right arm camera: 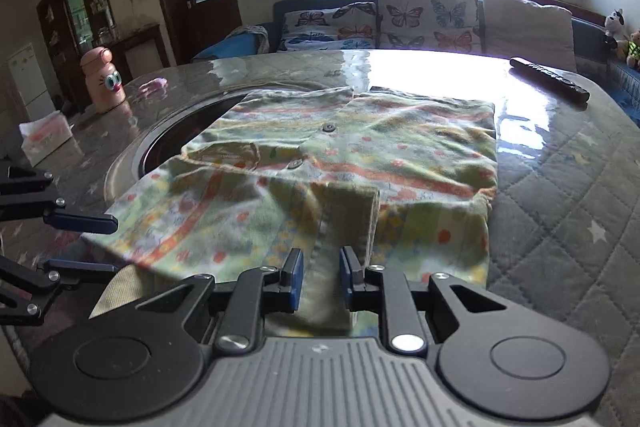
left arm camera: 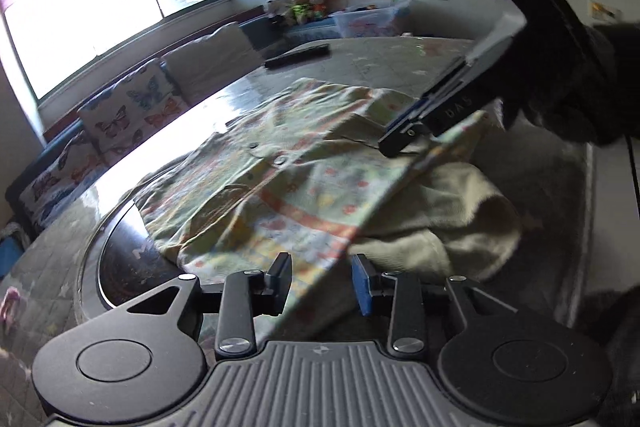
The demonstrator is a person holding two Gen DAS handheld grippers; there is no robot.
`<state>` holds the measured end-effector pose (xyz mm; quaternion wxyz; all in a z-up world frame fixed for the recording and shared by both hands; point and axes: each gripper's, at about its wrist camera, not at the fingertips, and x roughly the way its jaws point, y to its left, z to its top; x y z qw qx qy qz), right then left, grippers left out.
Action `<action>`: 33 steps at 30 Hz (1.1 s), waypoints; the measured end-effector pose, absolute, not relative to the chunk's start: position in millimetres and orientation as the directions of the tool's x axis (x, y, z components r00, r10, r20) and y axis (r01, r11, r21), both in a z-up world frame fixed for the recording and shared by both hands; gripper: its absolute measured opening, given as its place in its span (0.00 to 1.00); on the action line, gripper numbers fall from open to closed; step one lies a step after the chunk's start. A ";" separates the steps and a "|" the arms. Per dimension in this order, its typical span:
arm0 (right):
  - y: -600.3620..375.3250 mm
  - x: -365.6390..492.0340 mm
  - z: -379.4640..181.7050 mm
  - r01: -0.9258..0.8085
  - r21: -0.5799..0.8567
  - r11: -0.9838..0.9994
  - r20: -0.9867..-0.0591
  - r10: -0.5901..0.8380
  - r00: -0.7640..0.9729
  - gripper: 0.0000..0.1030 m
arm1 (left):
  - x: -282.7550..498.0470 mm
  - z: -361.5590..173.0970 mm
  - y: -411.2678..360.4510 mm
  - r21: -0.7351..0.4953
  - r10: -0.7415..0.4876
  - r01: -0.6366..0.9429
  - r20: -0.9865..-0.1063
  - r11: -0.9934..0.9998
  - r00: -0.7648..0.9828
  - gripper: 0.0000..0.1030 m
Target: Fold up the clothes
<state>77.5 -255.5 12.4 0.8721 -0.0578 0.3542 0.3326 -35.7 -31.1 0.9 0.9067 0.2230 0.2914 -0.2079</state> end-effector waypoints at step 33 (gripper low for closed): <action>-265.2 7.8 30.2 -0.771 -0.100 0.629 -0.642 0.551 0.533 0.48 | 22.6 28.5 -46.4 0.061 -0.365 0.472 -0.552 0.879 0.750 0.08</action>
